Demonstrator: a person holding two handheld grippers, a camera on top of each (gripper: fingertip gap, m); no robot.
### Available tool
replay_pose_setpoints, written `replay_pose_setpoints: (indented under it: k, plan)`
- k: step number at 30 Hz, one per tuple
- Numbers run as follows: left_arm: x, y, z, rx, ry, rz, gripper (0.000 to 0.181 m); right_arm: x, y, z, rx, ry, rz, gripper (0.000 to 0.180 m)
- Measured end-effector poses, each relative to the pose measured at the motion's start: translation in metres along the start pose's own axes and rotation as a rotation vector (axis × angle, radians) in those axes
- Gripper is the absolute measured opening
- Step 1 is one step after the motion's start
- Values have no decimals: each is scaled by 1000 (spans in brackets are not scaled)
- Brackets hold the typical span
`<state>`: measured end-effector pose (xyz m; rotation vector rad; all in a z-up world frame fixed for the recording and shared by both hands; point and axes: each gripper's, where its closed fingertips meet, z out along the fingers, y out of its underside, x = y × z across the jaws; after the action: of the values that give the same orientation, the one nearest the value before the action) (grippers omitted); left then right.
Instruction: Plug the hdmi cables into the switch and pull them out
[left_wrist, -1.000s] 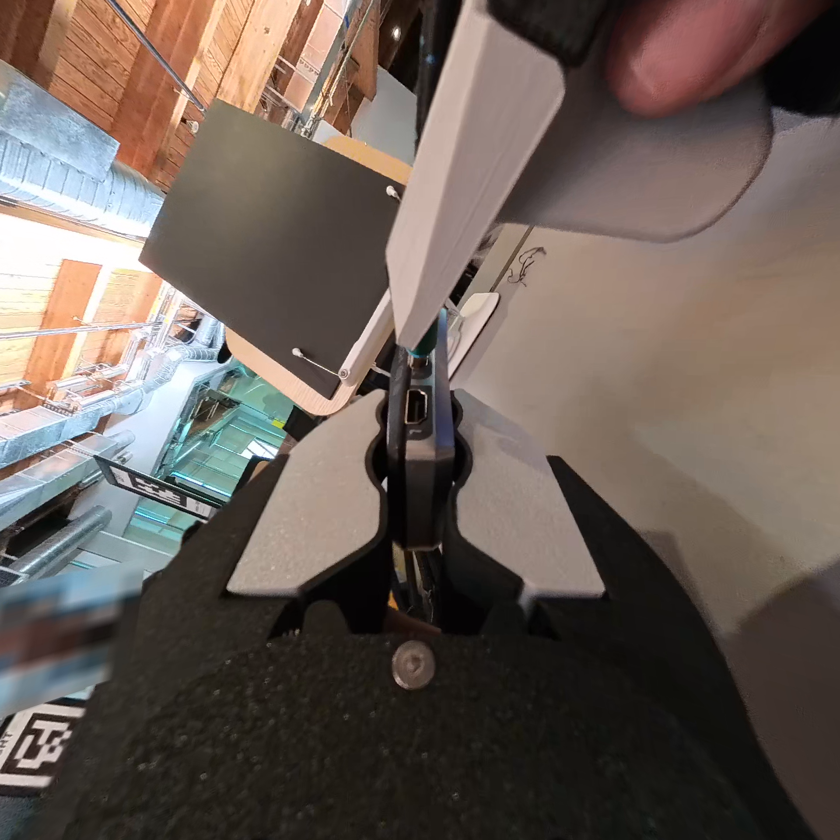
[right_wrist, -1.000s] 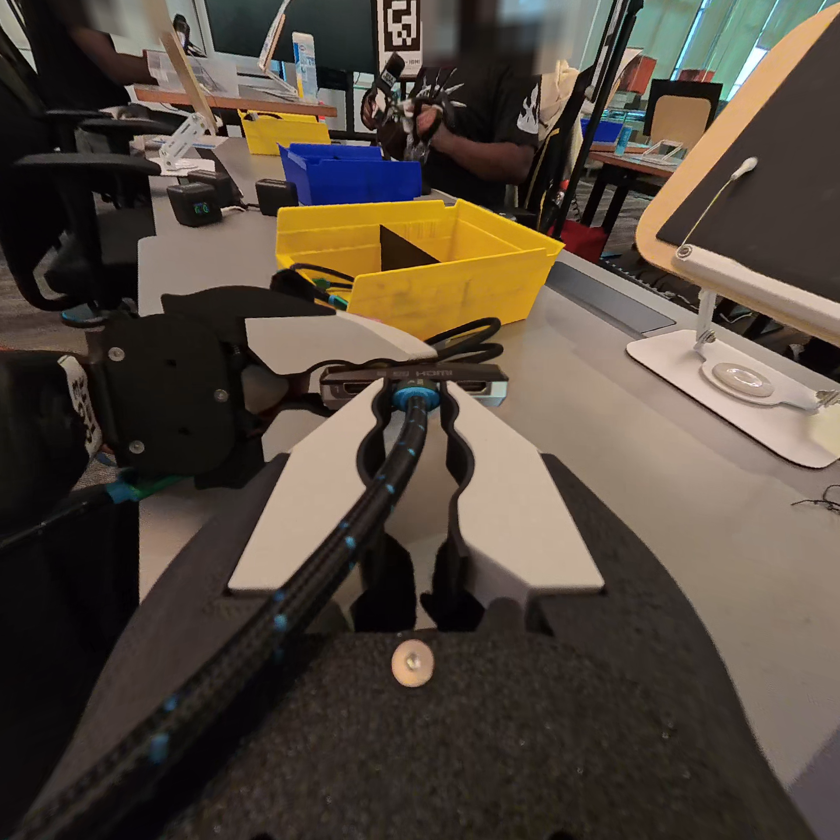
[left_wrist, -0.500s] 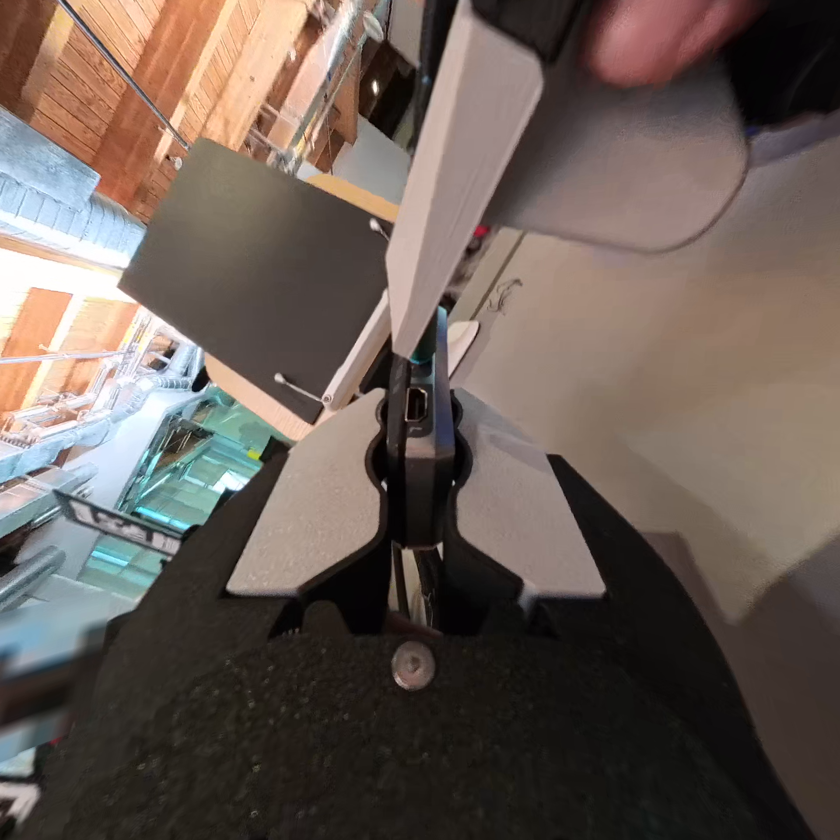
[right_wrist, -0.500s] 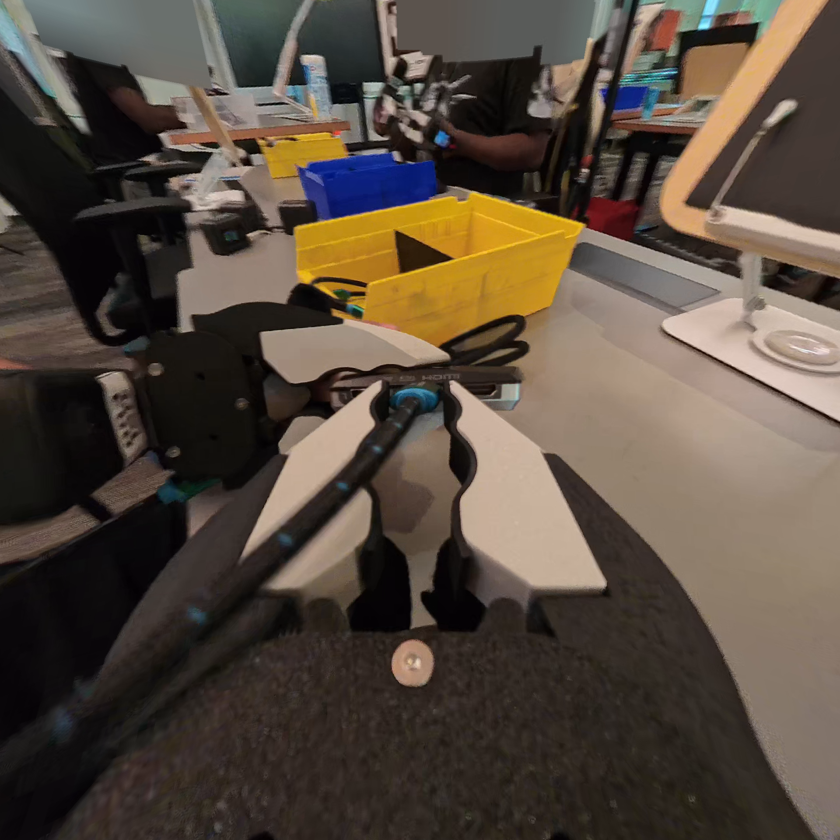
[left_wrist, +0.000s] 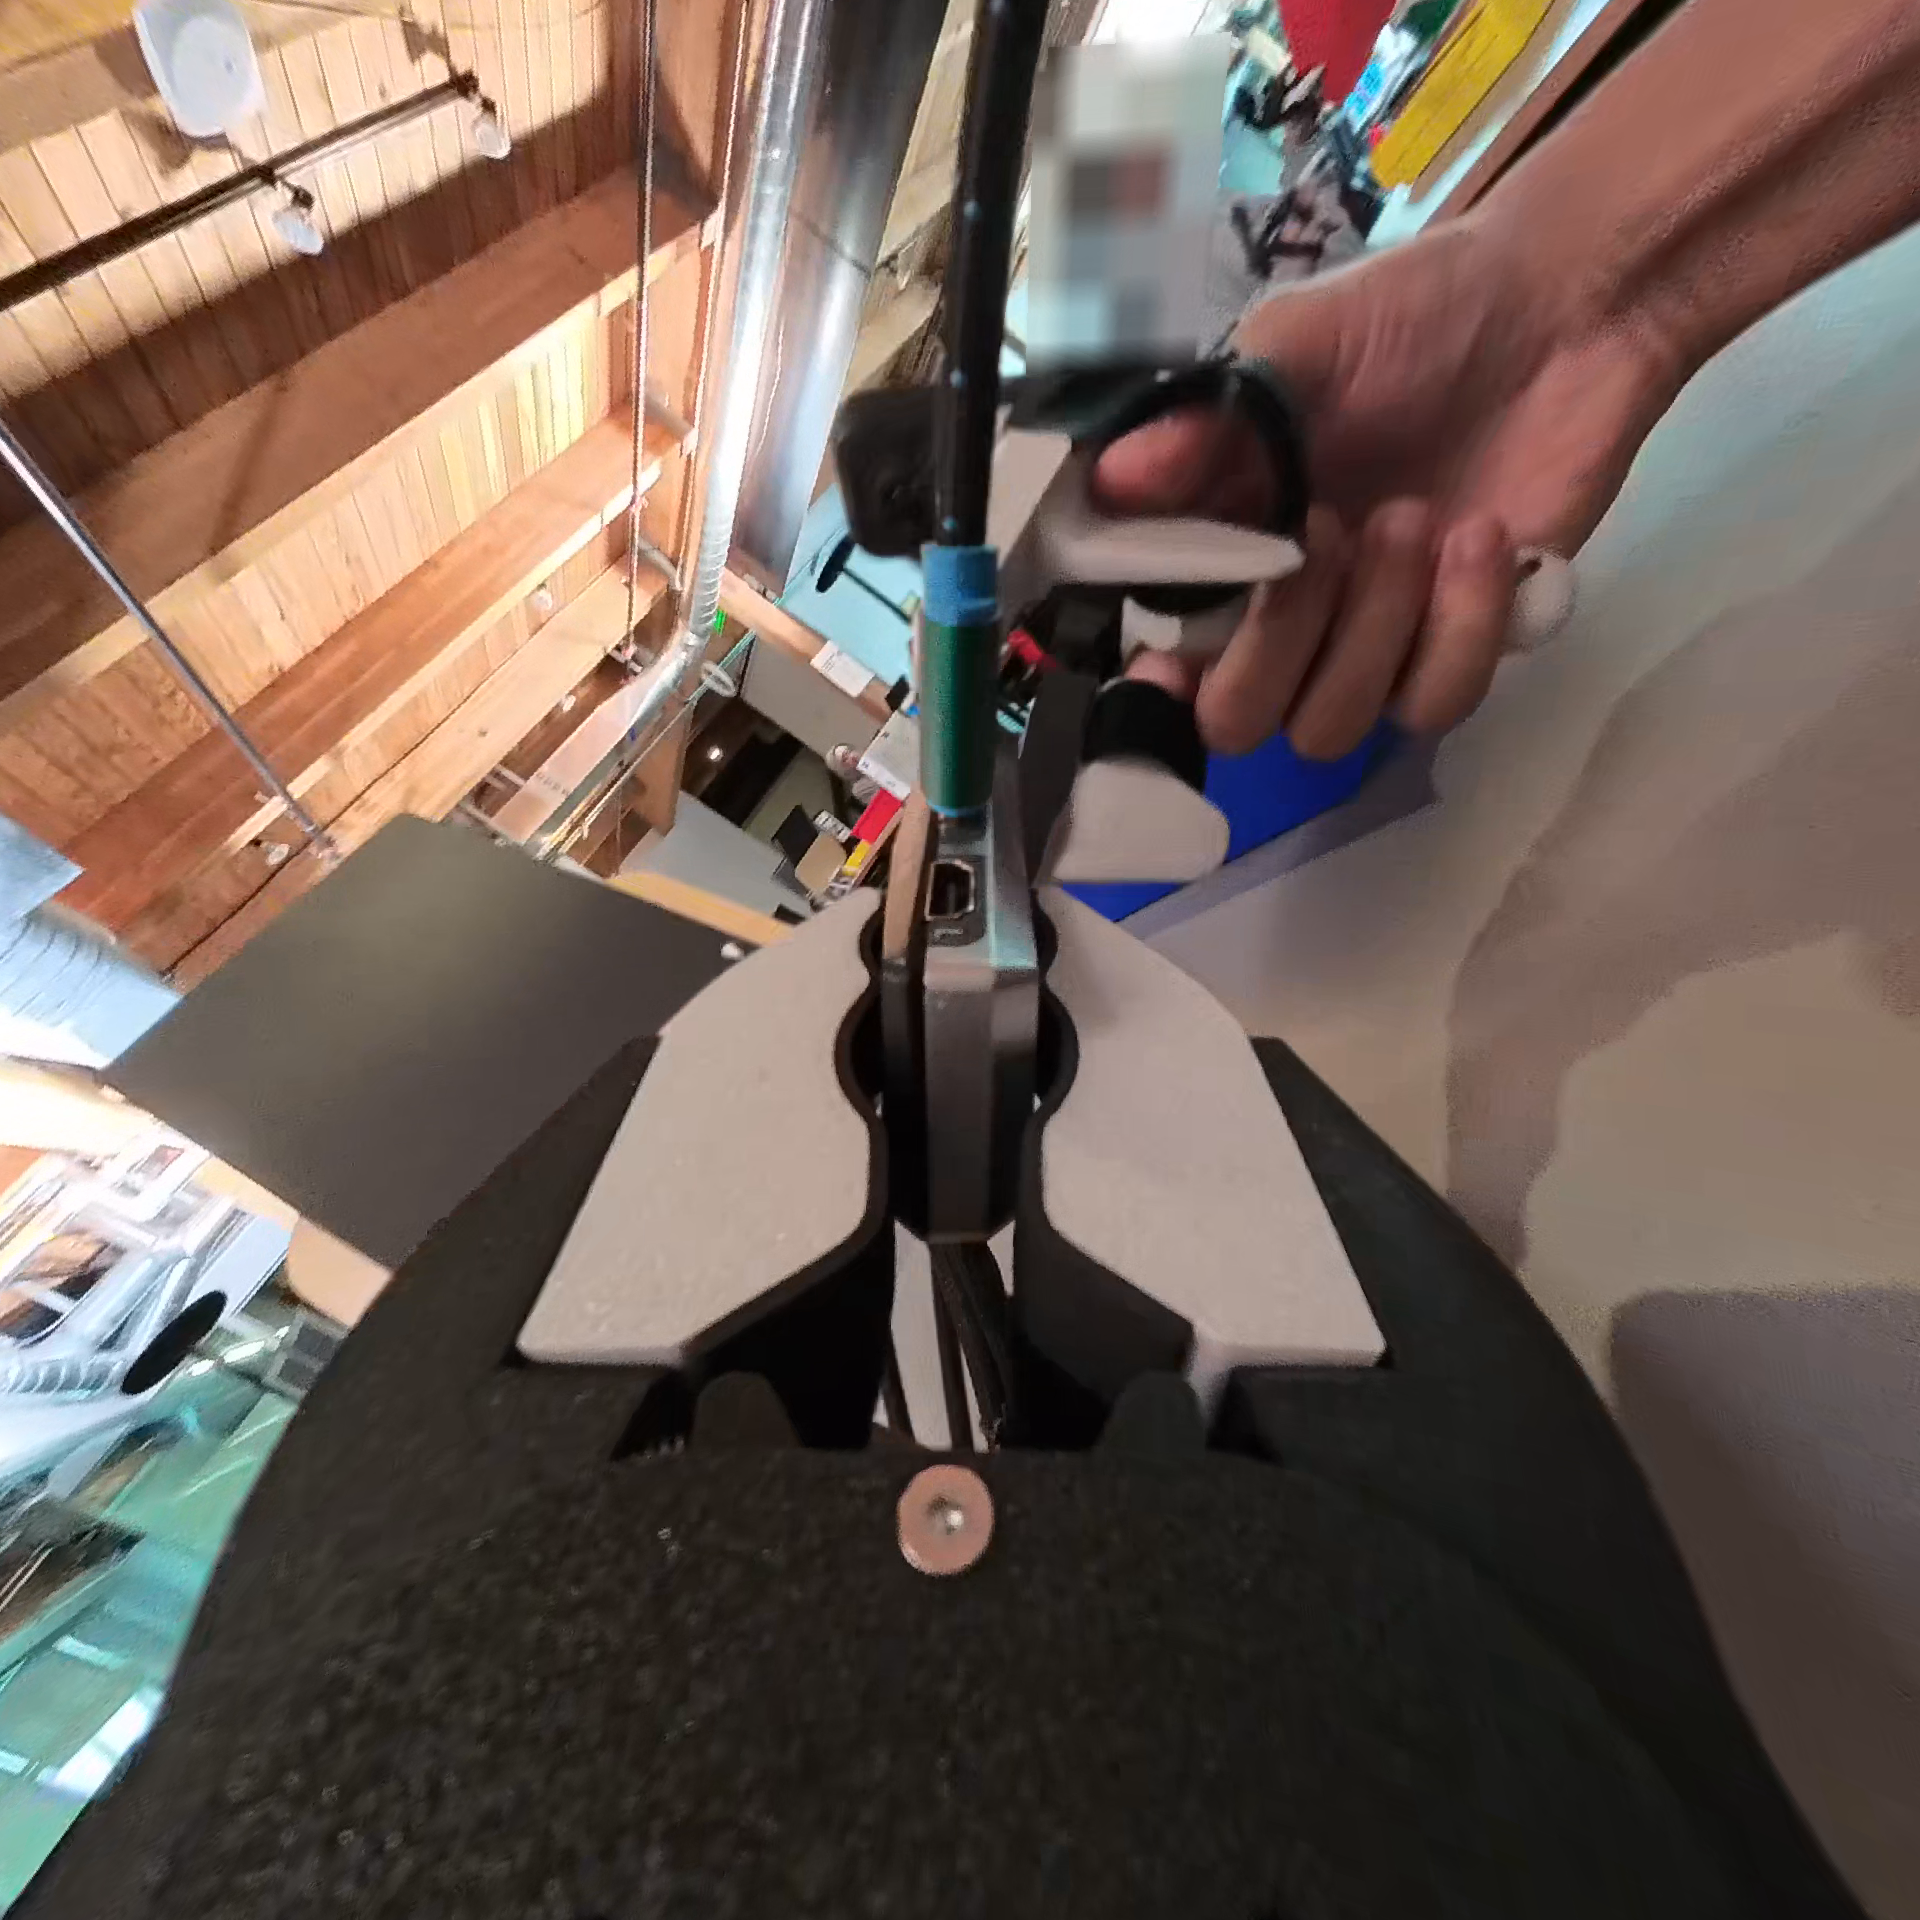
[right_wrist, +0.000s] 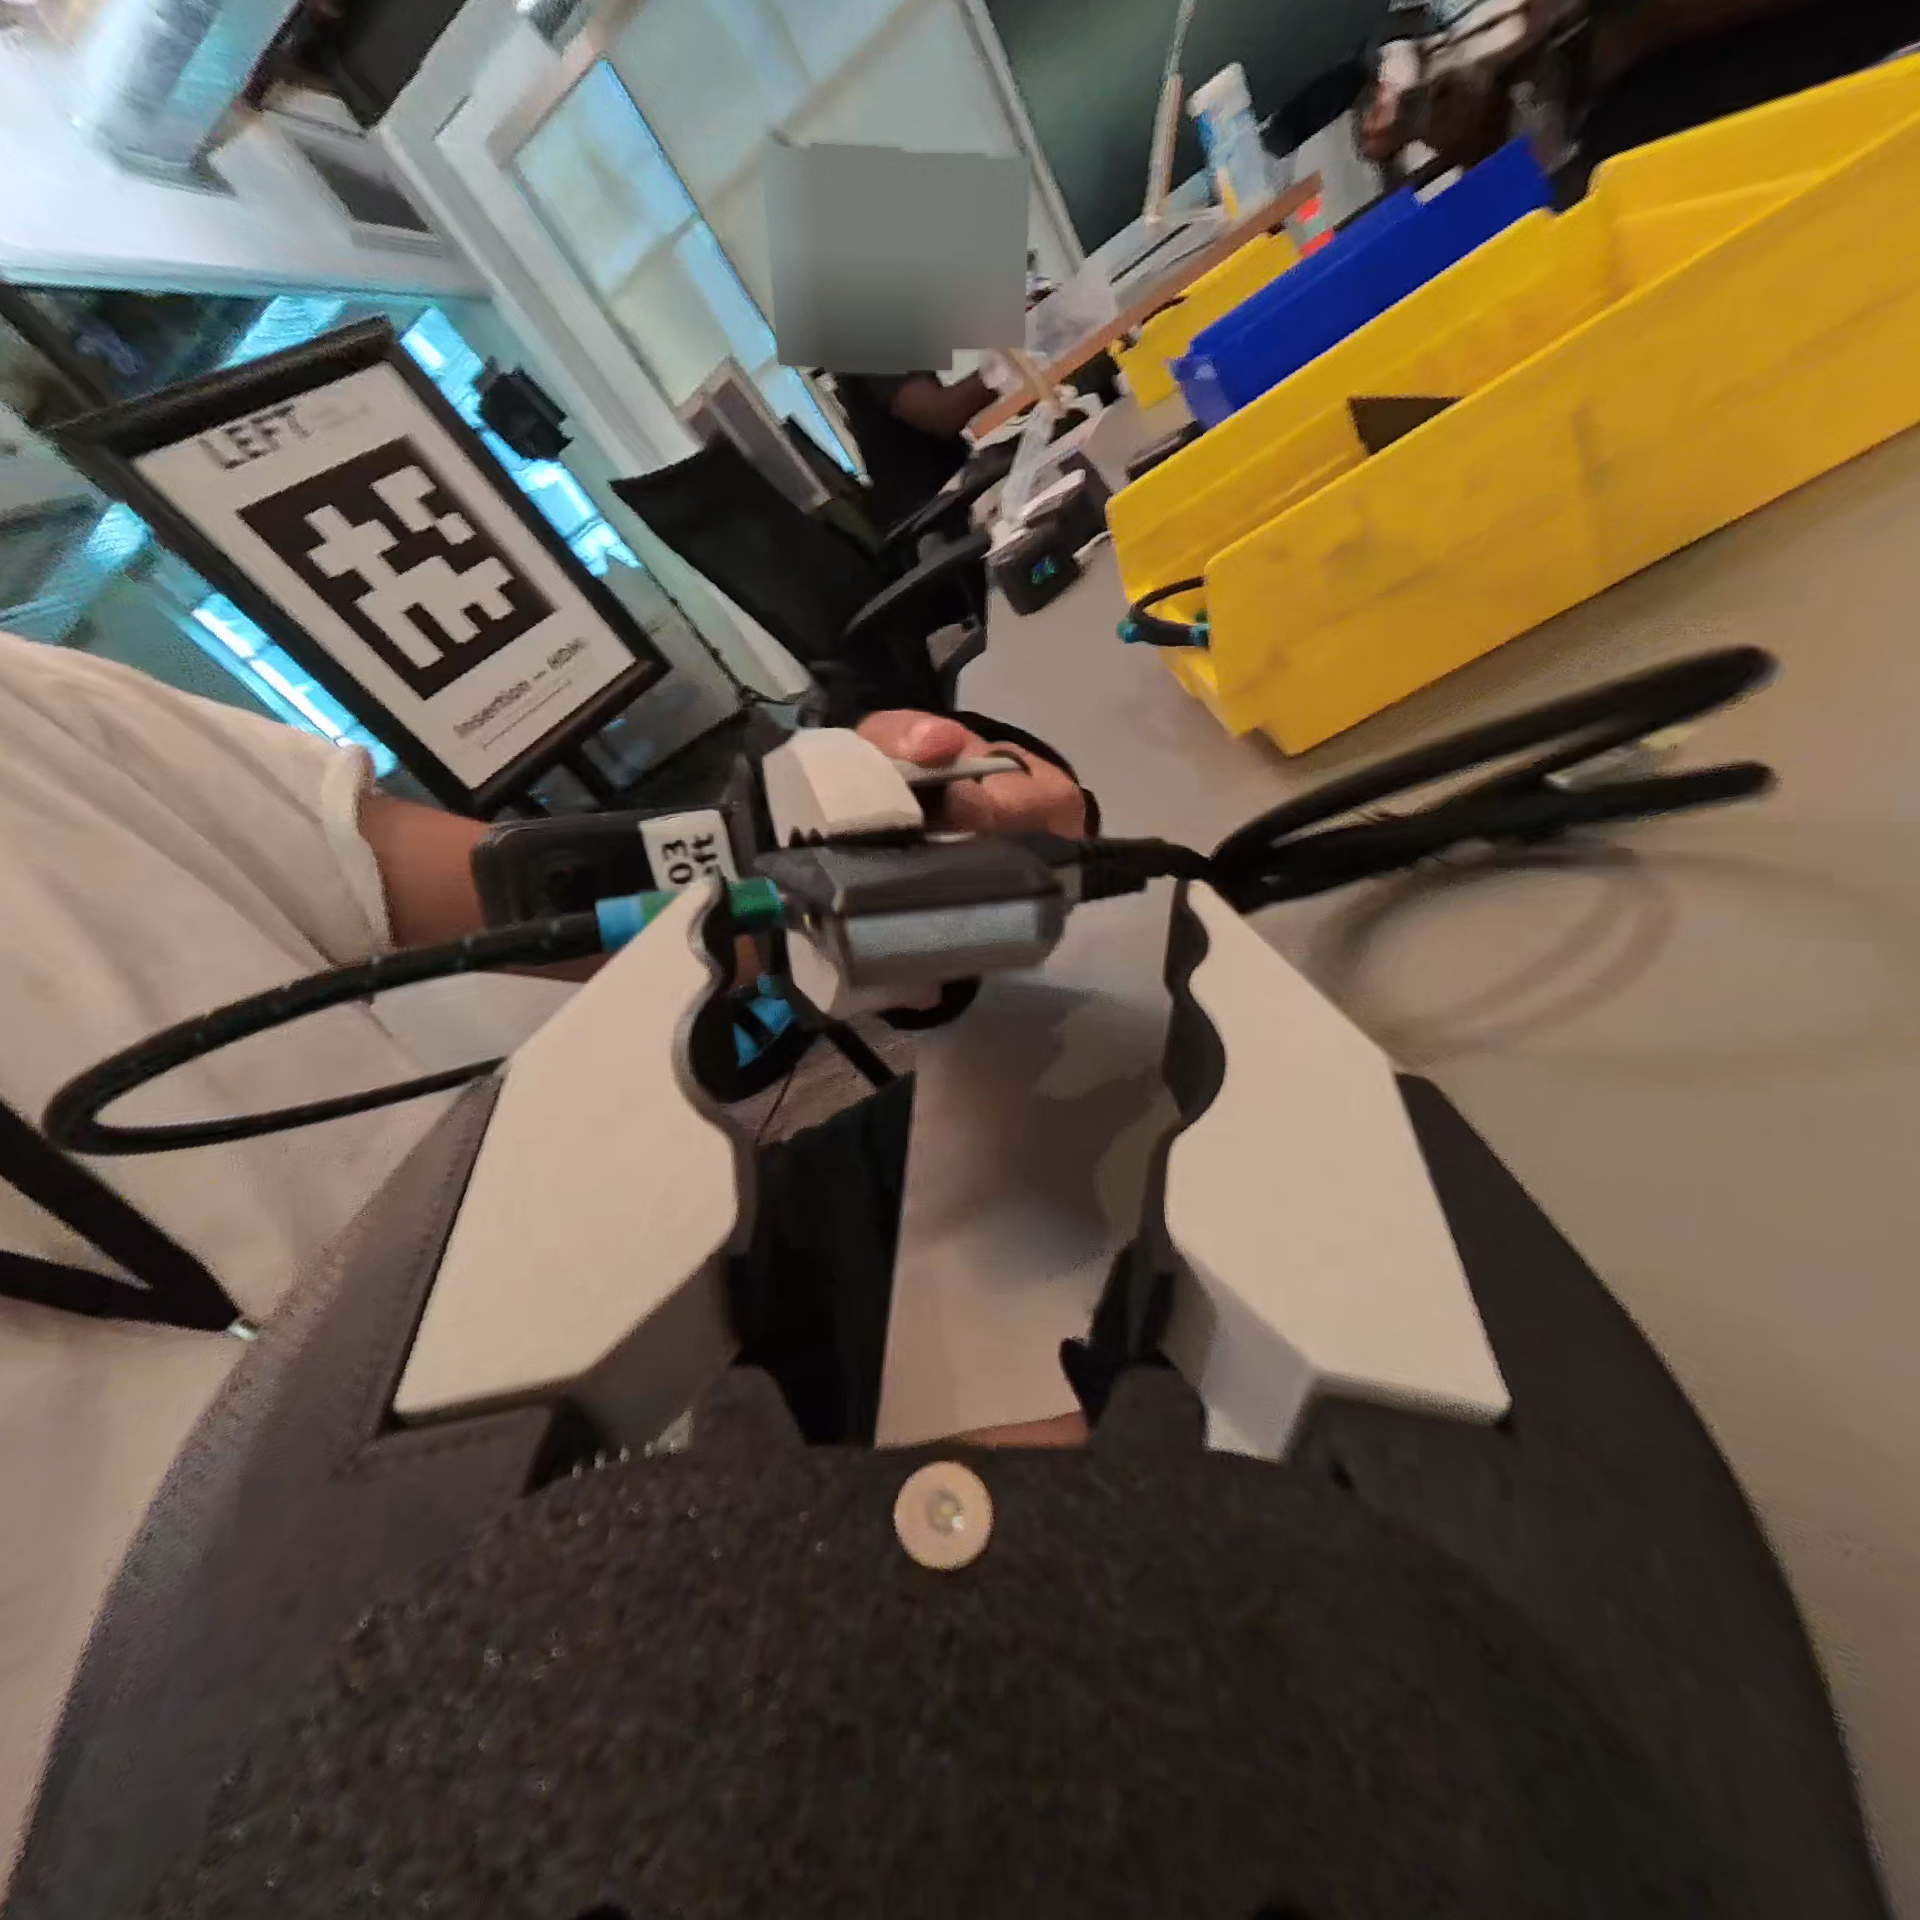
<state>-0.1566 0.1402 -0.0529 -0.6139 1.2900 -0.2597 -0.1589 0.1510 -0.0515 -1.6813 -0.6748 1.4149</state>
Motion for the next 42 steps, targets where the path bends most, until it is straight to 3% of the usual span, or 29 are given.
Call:
replay_pose_setpoints:
  k: [1,2,3,8,11,20,28,32,35,38,42]
  plan:
    - [4,-3,1,4,17,-1,22,-6,1,3,1,-40,-1,75]
    - [6,-4,2,2,17,2,22,-10,1,4,0,-61,-12,55]
    - [7,-4,2,0,15,2,21,-9,2,5,-6,-45,-21,51]
    - [13,-3,4,-35,42,20,23,-6,11,-2,-71,-35,2,51]
    - [10,-11,2,18,33,32,22,-11,12,-3,-77,-79,46,62]
    - [16,-4,2,-13,65,30,22,-11,18,-4,-114,-78,5,51]
    - [13,75,2,-375,152,-76,45,30,-1,-26,-64,228,-174,50]
    - [-5,148,-27,-664,216,-163,49,53,-15,-45,-16,415,-194,50]
    - [-17,184,-49,-823,205,-233,53,50,-16,-55,-60,432,-201,50]
    - [-37,196,-56,-895,120,-171,50,48,-6,-67,-146,418,-182,50]
    - [-63,184,-47,-885,-17,-199,43,61,1,-72,-182,500,-164,50]
